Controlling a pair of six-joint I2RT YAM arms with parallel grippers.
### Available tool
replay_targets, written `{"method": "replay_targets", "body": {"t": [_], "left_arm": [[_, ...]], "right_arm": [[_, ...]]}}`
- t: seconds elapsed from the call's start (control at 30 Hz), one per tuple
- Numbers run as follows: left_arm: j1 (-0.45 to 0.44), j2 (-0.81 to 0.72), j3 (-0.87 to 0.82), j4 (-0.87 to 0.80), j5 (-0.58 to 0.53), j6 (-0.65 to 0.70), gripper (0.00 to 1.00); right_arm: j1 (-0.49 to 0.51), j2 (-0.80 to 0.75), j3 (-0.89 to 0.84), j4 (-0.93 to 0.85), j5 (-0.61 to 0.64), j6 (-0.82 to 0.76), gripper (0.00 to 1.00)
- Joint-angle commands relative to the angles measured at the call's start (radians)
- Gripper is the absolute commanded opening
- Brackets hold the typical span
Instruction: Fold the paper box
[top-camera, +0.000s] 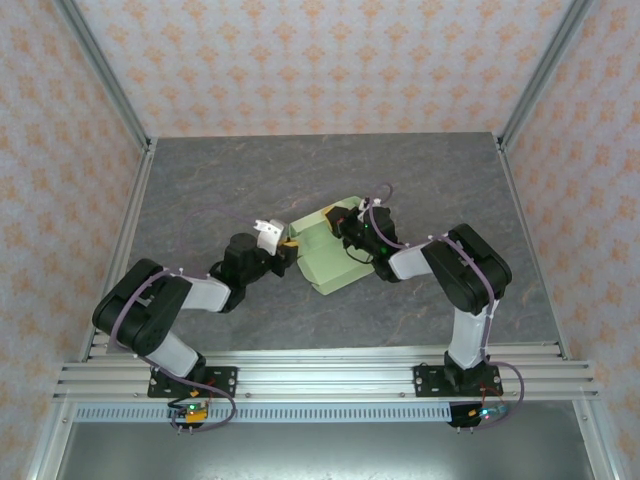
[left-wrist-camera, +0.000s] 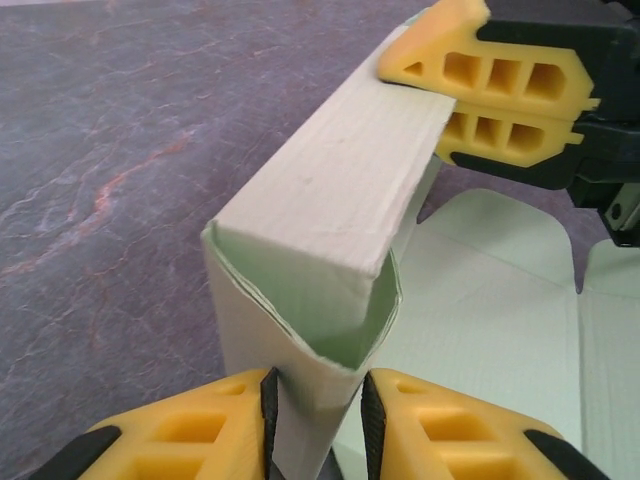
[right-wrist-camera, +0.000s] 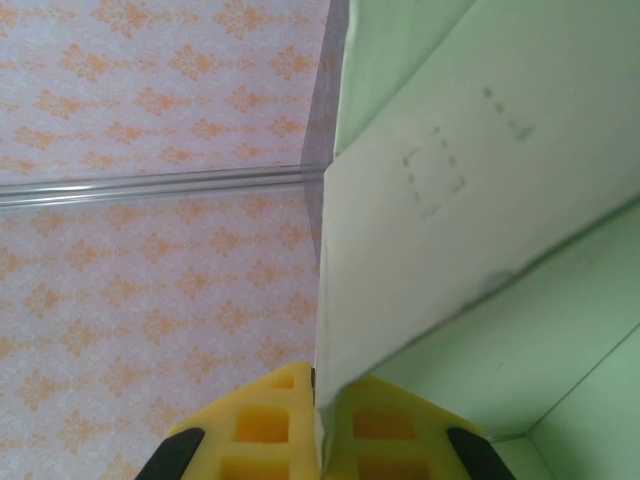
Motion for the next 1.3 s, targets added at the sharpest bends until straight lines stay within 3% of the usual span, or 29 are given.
{"method": "replay_targets", "body": {"t": [0.0,0.1,0.37,0.53,0.83,1.27], "left_arm": [[-0.018,0.026,0.032,-0.009,0.023,0.010,0.30],[-0.031,0.061,0.036,0.015,0.003,-0.016,0.31],[-0.109,0.143,0.111,-0.009,-0.177,-0.050,0.30],[-0.111,0.158,0.133,-0.014,-0.278,-0.084,0.33],[-0.111,0.165,0.168,-0.028,-0.325,-0.081,0.34],[-0.109,0.170,0.175,0.000,-0.413,-0.090,0.50]], "right_arm": [[0.006,0.006,-0.018,0.052,-0.009,-0.009,0.02],[0.007,0.009,-0.022,0.059,0.000,-0.007,0.02],[0.041,0.014,-0.031,0.075,0.049,0.009,0.01],[0.072,0.005,-0.046,0.086,0.099,0.016,0.01],[0.084,-0.007,-0.059,0.084,0.113,0.022,0.01],[0.088,0.012,-0.065,0.082,0.126,0.033,0.00]]}}
